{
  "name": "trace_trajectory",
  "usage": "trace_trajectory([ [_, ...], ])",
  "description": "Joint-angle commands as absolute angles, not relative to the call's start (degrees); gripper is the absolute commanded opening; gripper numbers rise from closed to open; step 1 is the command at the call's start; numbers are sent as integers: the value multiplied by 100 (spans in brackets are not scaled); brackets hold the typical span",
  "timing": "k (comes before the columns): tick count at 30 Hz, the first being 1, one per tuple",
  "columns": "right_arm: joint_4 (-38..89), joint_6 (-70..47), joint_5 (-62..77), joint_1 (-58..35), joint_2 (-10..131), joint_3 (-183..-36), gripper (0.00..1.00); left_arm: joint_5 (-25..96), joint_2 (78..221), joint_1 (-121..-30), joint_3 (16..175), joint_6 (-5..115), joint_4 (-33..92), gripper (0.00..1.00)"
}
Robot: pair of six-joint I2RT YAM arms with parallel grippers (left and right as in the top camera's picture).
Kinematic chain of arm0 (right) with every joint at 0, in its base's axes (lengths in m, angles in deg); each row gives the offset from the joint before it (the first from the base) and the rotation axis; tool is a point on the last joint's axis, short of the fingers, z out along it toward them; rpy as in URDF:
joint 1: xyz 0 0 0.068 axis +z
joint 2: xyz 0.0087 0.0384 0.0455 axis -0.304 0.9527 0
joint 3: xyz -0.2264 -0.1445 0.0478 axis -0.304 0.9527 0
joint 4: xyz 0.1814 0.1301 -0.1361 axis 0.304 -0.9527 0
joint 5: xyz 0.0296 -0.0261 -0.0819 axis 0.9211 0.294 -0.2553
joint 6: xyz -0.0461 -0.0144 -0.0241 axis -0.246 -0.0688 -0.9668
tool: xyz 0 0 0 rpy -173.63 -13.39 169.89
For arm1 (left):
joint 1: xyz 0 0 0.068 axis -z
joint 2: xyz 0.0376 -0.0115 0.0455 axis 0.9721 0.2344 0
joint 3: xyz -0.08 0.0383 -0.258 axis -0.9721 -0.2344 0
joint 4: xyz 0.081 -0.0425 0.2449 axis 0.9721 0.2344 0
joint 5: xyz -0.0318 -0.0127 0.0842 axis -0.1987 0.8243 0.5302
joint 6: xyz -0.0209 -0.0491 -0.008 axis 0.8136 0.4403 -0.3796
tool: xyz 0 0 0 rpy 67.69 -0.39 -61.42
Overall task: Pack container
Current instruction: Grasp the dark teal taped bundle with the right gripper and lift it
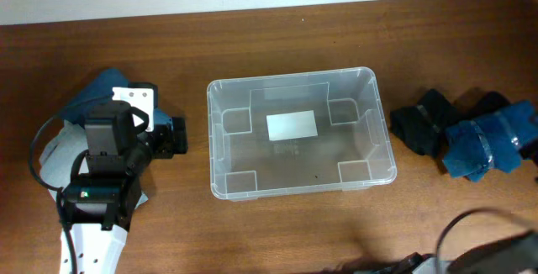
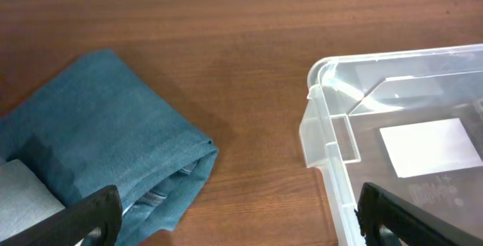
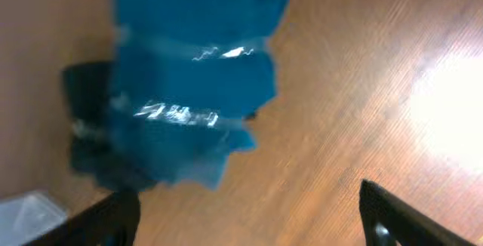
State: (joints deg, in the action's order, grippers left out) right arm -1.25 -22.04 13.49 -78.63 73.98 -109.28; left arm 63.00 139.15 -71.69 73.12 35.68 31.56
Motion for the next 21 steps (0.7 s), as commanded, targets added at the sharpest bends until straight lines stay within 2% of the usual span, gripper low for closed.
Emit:
trace_trajectory([
  [1, 340, -2211, 2202, -8256, 8121, -10598, 87, 6370, 13913, -7162, 7439, 3623, 3117, 100],
  [7, 1726, -2635, 3310, -8048, 9225, -10349, 88, 6370, 13913, -7160, 7439, 3623, 3115, 99],
  [10, 2128, -2644, 3371, -7666, 9555, -10344, 87, 6368, 13913, -7160, 7439, 3623, 3053, 99],
  [11, 2211, -2681, 3364, -7495, 9612, -10344, 78, 6368, 13913, -7160, 7439, 3623, 3029, 99],
  [14, 2406, -2679, 3334, -7220, 9614, -10344, 28, 6368, 13913, -7160, 7439, 3623, 3032, 99],
  [15, 2412, -2679, 3336, -7207, 9612, -10344, 15, 6368, 13913, -7160, 7439, 3623, 3034, 99],
  [17, 2388, -2674, 3507, -7207, 9597, -10344, 4, 6368, 13913, -7160, 7439, 3623, 3032, 99],
  [21, 2102, -2681, 4276, -7170, 8912, -10664, 4, 6390, 13913, -7160, 7439, 3621, 3032, 99],
])
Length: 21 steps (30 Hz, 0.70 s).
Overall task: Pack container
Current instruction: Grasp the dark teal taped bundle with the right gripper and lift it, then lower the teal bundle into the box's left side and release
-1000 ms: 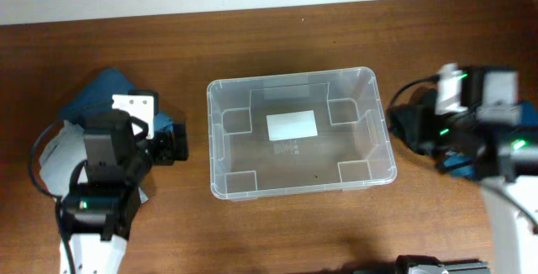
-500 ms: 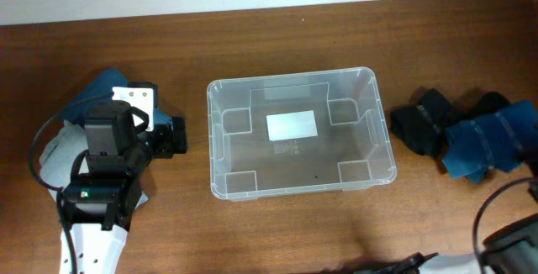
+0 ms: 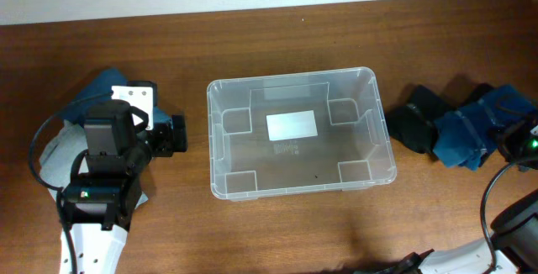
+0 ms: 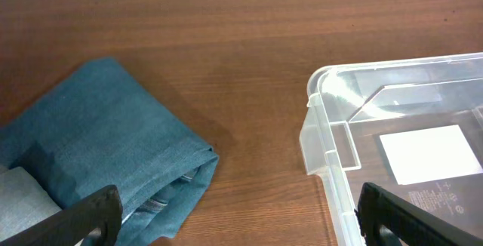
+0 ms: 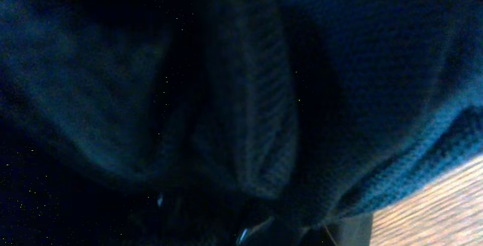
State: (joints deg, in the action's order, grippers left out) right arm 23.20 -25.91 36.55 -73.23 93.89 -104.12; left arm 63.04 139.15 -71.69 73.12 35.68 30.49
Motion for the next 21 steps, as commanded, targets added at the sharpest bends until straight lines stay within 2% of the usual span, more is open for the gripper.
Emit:
trace_trajectory([
  [1, 1934, -2687, 4333, -7113, 8611, -10845, 4, 6418, 13913, -7160, 7439, 3599, 3032, 99],
  [5, 742, -2829, 4390, -6523, 7306, -11883, 4, 6495, 13913, -7162, 7439, 3581, 3029, 99],
  [10, 74, -2764, 4326, -4713, 6283, -12410, 4, 6495, 13913, -7160, 7439, 3581, 3036, 99],
  [11, 41, -2692, 4250, -4492, 6252, -12408, 4, 6495, 13913, -7160, 7439, 3581, 3036, 99],
  [12, -97, -2530, 3955, -3767, 6261, -12408, 4, 6503, 13913, -7162, 7439, 3581, 3036, 99],
  [14, -200, -2434, 3660, -3026, 6390, -12388, 4, 6648, 13913, -7160, 7439, 3583, 3064, 99],
  [16, -138, -2012, 3023, -1710, 6810, -12237, 4, 7133, 13913, -7162, 7439, 3592, 3254, 100],
  [19, 196, -1699, 2514, -565, 7549, -11984, 4, 7539, 13946, -7344, 7439, 4106, 3679, 99],
  [21, 345, -1691, 2510, -222, 7970, -11964, 4, 7520, 14012, -7525, 7439, 4121, 3825, 99],
])
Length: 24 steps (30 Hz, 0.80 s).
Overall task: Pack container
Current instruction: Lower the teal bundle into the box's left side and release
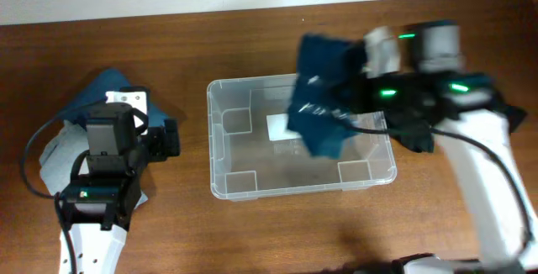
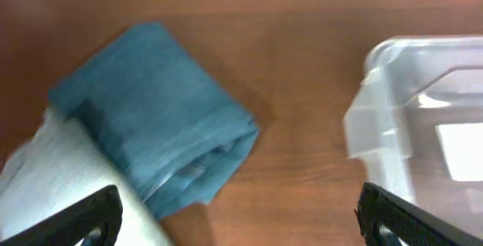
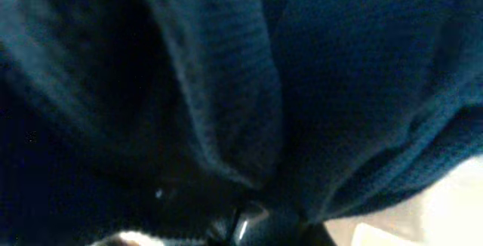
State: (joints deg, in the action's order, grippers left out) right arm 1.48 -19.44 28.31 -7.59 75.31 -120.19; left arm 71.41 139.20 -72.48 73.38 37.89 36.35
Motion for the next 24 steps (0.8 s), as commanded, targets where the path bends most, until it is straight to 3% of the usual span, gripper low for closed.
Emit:
trace_trajectory([
  [1, 519, -1584, 2512, -9, 8307, -11964, 4, 7522, 14049, -7624, 7439, 4121, 3873, 99],
  [12, 1402, -1101, 2512, 860, 9844, -11964, 6, 7526, 14149, -7923, 7439, 4119, 3936, 99],
  [13, 1426, -1103, 2521, 889, 9872, -11964, 11, 7526, 14149, -7923, 7439, 4119, 3936, 99],
  [14, 1426, -1103, 2519, 917, 9887, -11962, 24, 7524, 14149, -7923, 7439, 4119, 3934, 99],
  [15, 1426, -1107, 2512, 937, 9894, -11964, 46, 7524, 14149, -7923, 7439, 4119, 3934, 99],
  [16, 1429, -1125, 2510, 974, 9894, -11964, 59, 7524, 14149, -7923, 7439, 4119, 3934, 99],
  [19, 1429, -1149, 2512, 1048, 9894, -11964, 83, 7524, 14149, -7923, 7439, 4119, 3934, 99],
  [20, 1426, -1151, 2508, 1075, 9894, -11964, 97, 7524, 14149, -7923, 7439, 4119, 3934, 100],
  [24, 1378, -1146, 2215, 1088, 9861, -11968, 99, 7524, 14149, -7923, 7439, 4119, 3936, 99],
])
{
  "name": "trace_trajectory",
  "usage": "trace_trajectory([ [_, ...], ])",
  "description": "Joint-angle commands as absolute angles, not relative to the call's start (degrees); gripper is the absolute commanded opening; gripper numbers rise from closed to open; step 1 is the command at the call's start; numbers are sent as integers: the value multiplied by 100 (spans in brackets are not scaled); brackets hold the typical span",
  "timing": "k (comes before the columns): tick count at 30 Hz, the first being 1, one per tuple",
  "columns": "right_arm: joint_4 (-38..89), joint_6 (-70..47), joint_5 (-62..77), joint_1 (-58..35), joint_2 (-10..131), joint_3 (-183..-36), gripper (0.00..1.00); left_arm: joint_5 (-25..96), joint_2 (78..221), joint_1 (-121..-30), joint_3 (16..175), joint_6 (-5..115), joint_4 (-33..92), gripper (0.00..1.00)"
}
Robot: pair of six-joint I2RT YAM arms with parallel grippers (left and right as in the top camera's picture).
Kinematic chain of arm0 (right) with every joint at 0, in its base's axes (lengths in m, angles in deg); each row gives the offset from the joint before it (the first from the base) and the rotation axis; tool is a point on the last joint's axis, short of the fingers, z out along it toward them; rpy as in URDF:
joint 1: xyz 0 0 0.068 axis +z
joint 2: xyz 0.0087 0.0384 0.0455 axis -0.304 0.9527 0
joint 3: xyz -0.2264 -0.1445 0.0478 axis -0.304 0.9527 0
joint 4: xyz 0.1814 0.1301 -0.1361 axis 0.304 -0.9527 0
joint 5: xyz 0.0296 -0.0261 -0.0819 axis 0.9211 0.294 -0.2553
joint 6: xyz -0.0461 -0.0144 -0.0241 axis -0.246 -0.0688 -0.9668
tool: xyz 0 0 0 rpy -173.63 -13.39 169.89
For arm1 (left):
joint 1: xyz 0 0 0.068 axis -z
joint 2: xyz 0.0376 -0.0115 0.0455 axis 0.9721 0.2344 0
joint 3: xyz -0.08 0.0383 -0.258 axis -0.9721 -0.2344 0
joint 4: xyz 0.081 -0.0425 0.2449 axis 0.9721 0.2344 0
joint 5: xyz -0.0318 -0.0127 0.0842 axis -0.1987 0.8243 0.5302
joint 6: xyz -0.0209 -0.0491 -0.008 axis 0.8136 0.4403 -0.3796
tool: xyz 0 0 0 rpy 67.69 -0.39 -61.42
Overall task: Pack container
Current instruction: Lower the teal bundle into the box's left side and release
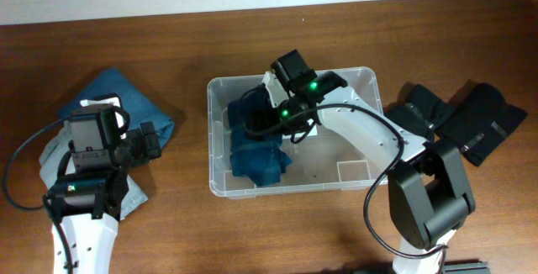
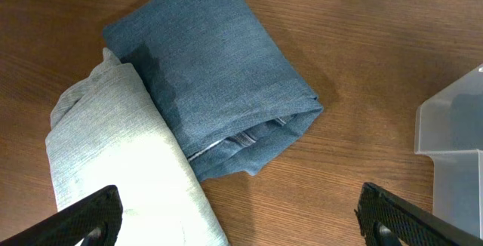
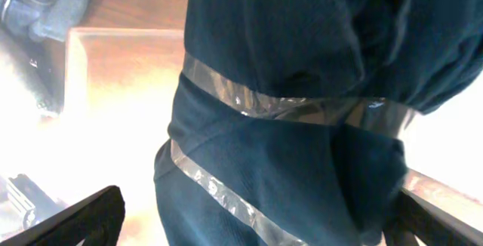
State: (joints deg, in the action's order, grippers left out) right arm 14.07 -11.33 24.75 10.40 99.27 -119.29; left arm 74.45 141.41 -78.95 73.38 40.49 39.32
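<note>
The clear plastic container [image 1: 370, 81] stands mid-table. A dark blue garment bound with clear tape strips [image 1: 259, 155] lies in its left half. My right gripper [image 1: 279, 118] hangs just above that garment with its jaws open; the right wrist view shows the taped garment [image 3: 302, 118] filling the gap below the fingers. At the left, my left gripper [image 1: 147, 142] is open over a folded blue denim piece [image 2: 211, 72] and a folded light grey cloth [image 2: 128, 163], holding nothing. The container corner [image 2: 453, 144] shows at that view's right edge.
Two black garments [image 1: 471, 123] lie on the table right of the container. The denim piece [image 1: 126, 97] and the grey cloth [image 1: 59, 152] lie by the left arm. The right half of the container shows a white label [image 1: 324, 135] on its floor.
The right gripper held the taped blue garment above the container; now the garment lies in the container's left half and the gripper is open over it. The left gripper has shifted left over the folded cloths.
The right gripper was open near the blue bundle lying right of the container. Then it was down on the bundle. Then it held the bundle above the container. Now the bundle lies inside, released. The left arm stayed by the denim, then drew left.
</note>
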Motion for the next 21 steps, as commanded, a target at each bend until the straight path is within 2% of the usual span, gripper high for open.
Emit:
trace_trajectory([
  [1, 1326, -1146, 1987, 1048, 9817, -11971, 99, 7524, 14149, -7923, 7439, 4119, 3936, 99],
  [9, 919, -1192, 427, 345, 9514, -11990, 100, 7524, 14149, -7923, 7439, 4119, 3932, 99],
  [10, 941, -1330, 344, 220, 9522, -11990, 92, 7524, 14149, -7923, 7439, 4119, 3934, 99],
  [11, 1037, -1476, 324, 76, 9551, -11988, 69, 7522, 14149, -7923, 7439, 4119, 3934, 99],
  [12, 1096, -1476, 326, 19, 9579, -11988, 51, 7522, 14149, -7923, 7439, 4119, 3934, 99],
  [13, 1171, -1470, 337, -25, 9605, -11988, 25, 7524, 14149, -7923, 7439, 4119, 3934, 99],
  [14, 1236, -1472, 348, -49, 9649, -11988, 16, 7522, 14149, -7923, 7439, 4119, 3934, 100],
  [16, 1398, -1466, 506, -7, 9793, -11988, 9, 7522, 14149, -7923, 7439, 4119, 3934, 99],
  [21, 1424, -1450, 1126, 288, 10058, -11988, 6, 7524, 14149, -7923, 7439, 4119, 3934, 99],
])
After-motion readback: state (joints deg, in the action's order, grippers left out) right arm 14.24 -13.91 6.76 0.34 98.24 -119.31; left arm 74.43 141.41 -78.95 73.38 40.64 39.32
